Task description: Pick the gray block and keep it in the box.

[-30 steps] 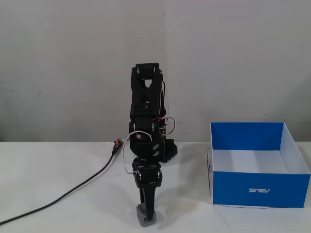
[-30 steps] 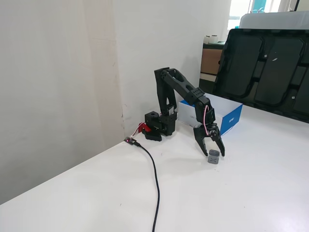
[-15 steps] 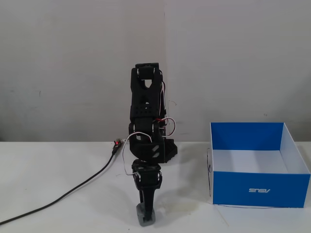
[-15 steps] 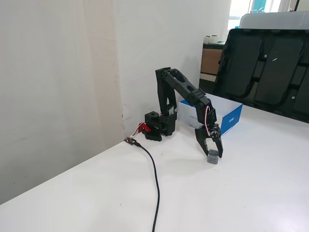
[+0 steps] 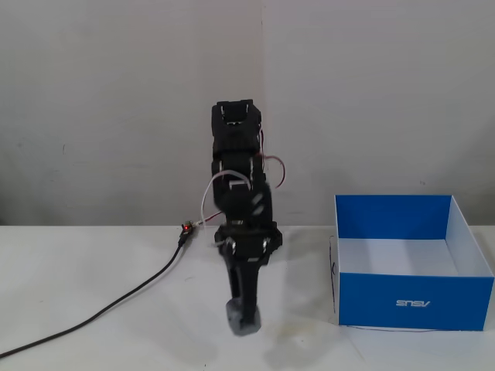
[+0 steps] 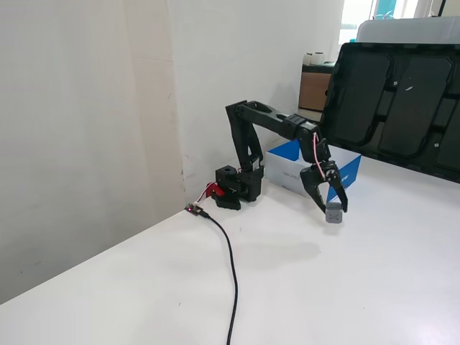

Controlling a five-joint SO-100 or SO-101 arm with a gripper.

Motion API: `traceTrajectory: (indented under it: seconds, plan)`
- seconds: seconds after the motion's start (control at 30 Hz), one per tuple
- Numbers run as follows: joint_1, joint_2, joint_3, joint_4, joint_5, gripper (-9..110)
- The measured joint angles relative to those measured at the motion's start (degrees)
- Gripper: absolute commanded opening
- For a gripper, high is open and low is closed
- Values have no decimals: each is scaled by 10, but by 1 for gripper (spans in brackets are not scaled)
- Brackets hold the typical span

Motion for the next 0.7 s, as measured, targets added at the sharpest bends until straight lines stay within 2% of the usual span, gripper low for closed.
traceTrajectory:
  seconds: [0.33,0.7]
  plan:
    - [-137,72,-59,67,23,10]
    - [-376,131,-60,89,90,10]
